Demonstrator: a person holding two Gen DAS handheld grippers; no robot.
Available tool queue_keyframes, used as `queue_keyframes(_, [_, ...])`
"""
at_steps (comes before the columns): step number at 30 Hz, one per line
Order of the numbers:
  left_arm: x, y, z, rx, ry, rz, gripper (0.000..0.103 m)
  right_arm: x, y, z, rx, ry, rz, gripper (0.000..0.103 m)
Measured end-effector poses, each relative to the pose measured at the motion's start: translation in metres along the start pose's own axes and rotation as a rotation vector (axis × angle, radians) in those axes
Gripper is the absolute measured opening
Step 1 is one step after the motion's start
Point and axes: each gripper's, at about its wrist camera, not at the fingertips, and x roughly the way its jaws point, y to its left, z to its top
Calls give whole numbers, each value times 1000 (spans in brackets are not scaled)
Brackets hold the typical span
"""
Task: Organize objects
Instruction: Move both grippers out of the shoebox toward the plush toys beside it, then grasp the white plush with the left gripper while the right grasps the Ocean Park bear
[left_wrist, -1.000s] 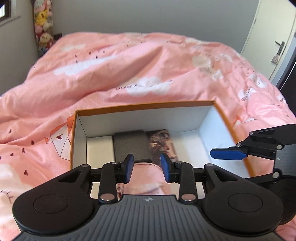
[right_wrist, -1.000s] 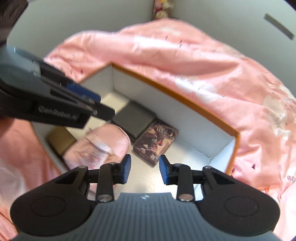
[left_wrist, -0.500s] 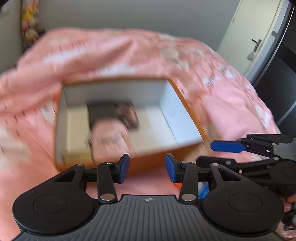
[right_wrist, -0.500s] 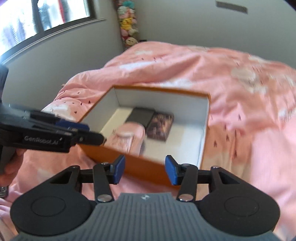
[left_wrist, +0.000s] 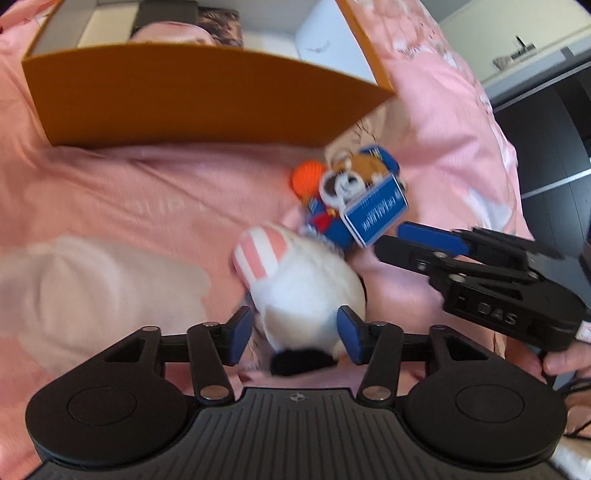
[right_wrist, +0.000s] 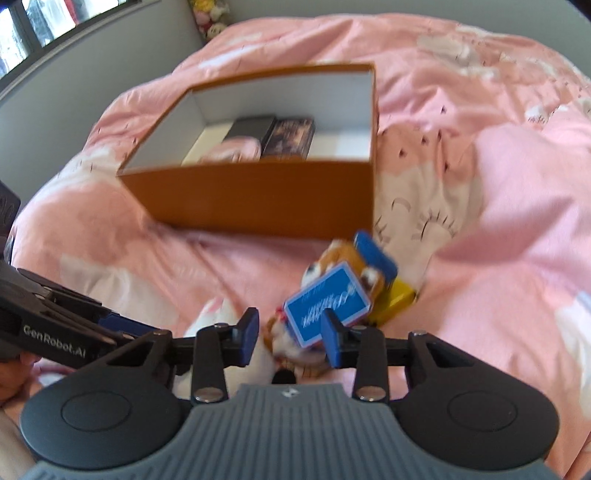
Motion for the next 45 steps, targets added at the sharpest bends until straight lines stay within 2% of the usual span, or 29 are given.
queue_keyframes(1, [1,-2,-3,13,5,1,64,3,0,-3,0,18,-2,35])
queue_keyframes(4, [6,-11,-11,70,32,1,71,11,-2,-11,13,66,-9,33])
queue_keyframes(7, [17,-18,-14,111,80,7,71,18,-4,-17,28,106,-12,33])
queue_keyframes(8, [20,-19,-16,120,91,16,68,20,-5,-19,32,115,-10,32])
queue_keyframes(10, [23,-21,-17,127,93,29,53,19,-6,-21,39,118,-9,32])
queue_keyframes(11, [22,-21,-18,132,85,34,52,19,-7,-21,44,116,-12,32])
queue_keyframes(15, [10,-20,-18,125,12,28,44,16,-11,-21,63,107,-25,32])
queue_keyframes(21, [-24,-10,-6,60,-183,7,34,15,-7,-20,34,108,-21,32])
queue_keyframes(28, [-27,-1,11,-1,-249,-10,30,27,20,-16,-116,156,73,30])
queue_keyframes(31, [-29,3,15,-9,-265,-8,31,30,23,-9,-127,129,79,24])
queue_keyframes(35, [-37,10,21,-5,-307,33,34,31,19,6,-100,75,70,20])
queue_keyframes(36, [-39,11,23,6,-317,43,39,32,19,10,-99,62,66,20])
queue_keyframes(39, [-43,12,25,58,-339,74,54,36,18,22,-91,24,59,17])
queue_keyframes(43, [-33,7,26,163,-324,169,58,35,14,31,-71,-16,36,17])
queue_keyframes(45, [-23,4,27,212,-299,194,61,28,13,32,-70,-35,17,18])
